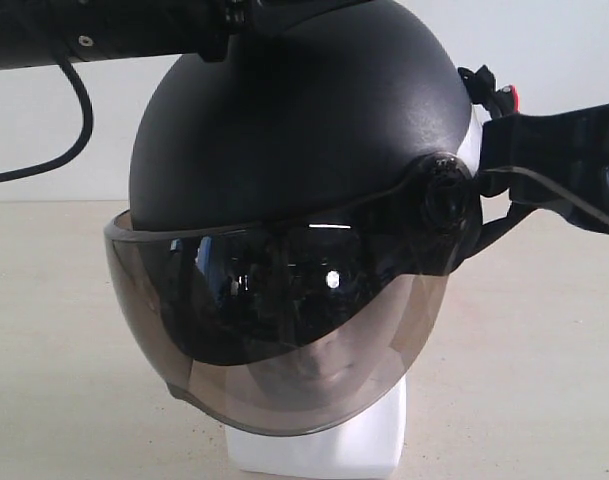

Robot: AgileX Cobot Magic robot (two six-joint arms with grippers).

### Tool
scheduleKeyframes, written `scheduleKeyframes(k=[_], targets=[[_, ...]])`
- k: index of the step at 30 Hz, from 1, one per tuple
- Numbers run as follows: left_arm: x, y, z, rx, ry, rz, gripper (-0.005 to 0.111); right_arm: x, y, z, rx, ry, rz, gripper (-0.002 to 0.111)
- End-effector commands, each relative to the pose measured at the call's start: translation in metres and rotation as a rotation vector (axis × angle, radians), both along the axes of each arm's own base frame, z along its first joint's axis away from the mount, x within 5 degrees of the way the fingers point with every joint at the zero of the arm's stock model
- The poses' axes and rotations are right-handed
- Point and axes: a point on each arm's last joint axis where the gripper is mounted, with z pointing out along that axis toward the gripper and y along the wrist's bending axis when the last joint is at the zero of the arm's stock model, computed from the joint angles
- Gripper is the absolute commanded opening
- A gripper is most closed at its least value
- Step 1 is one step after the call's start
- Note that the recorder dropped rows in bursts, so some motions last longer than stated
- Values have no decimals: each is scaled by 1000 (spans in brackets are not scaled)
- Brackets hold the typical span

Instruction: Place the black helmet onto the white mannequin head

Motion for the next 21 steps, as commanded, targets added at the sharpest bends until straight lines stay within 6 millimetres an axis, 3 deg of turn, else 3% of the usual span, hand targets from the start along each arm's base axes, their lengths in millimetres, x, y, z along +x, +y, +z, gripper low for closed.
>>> scheduleKeyframes(k=[1, 14, 21], targets=[[1, -6, -36, 139, 154, -33, 4, 8, -15, -1, -41, -7, -93, 0], [-7, -8, -27, 128, 136, -45, 4, 26, -40, -3, -34, 7, -165, 0], [-15, -23, -29, 155, 122, -56, 4, 44, -34, -20, -76, 81, -133, 0]])
